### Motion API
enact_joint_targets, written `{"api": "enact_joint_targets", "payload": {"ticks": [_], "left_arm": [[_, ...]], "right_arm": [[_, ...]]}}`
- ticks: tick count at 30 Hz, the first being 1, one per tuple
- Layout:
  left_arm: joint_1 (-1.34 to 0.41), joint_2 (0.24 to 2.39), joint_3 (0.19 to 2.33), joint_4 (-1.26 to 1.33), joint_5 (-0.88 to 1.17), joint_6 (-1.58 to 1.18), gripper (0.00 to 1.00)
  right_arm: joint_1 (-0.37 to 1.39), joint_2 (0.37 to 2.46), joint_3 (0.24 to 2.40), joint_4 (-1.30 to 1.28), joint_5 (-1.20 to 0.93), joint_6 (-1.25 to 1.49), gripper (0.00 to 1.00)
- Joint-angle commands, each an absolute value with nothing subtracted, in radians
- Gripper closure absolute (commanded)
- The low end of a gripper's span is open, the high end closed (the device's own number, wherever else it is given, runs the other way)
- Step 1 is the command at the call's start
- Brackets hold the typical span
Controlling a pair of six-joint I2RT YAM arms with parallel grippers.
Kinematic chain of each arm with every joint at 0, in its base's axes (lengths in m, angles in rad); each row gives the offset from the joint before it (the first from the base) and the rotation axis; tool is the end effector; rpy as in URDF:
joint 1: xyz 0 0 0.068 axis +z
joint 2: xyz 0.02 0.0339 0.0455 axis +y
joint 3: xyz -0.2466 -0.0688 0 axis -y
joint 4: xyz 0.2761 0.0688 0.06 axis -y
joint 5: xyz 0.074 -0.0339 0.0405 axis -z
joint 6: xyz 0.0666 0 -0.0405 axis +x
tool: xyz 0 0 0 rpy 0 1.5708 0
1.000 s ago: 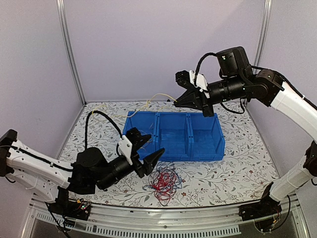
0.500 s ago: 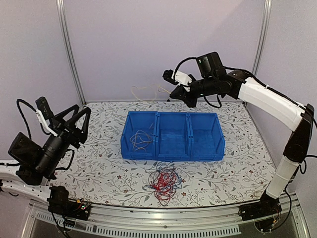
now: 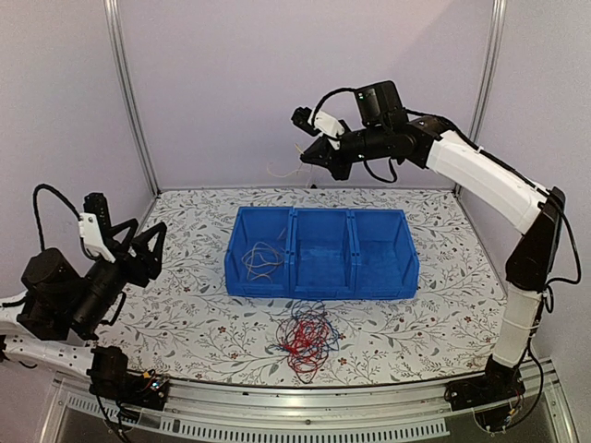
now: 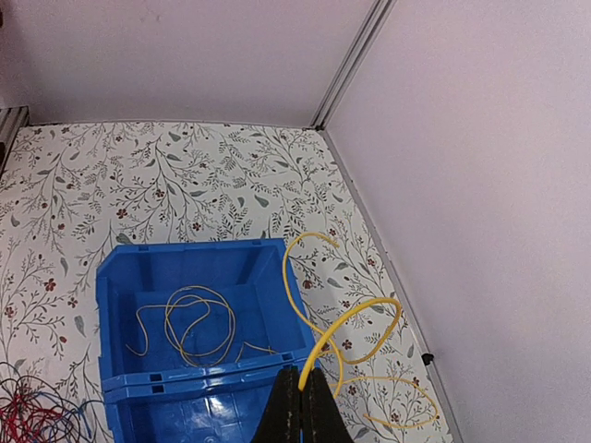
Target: Untangle the cables
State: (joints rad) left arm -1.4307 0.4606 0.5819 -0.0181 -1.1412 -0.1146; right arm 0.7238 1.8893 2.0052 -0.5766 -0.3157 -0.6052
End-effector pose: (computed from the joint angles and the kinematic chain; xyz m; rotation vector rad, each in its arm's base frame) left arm 0.0833 -0.1570 0.3266 0.0609 1.5397 -0.3948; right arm 0.3516 0.3384 0.3782 -1.4023 1.4669 0.3951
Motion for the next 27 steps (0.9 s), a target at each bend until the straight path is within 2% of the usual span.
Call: {"api": "enact_joint_targets", "payload": {"ticks": [1, 16, 27], "left_arm": [[-1.437, 0.355, 0.573, -0.080, -1.163, -0.163, 0.29], [-1.437, 0.382, 0.576, -0.120, -1.142, -0.194, 0.29], [-1.437, 0.355, 0.549, -0.113, -1.158, -0.205, 0.29]], "right_arm": [[0.738, 1.929, 2.062, -0.578, -0.362, -0.574, 1.00], [0.833, 2.041, 2.110, -0.594, -0.371, -0.567, 1.00], [0.851, 2.089, 1.988, -0.554, -0.406, -0.495, 1.00]]}}
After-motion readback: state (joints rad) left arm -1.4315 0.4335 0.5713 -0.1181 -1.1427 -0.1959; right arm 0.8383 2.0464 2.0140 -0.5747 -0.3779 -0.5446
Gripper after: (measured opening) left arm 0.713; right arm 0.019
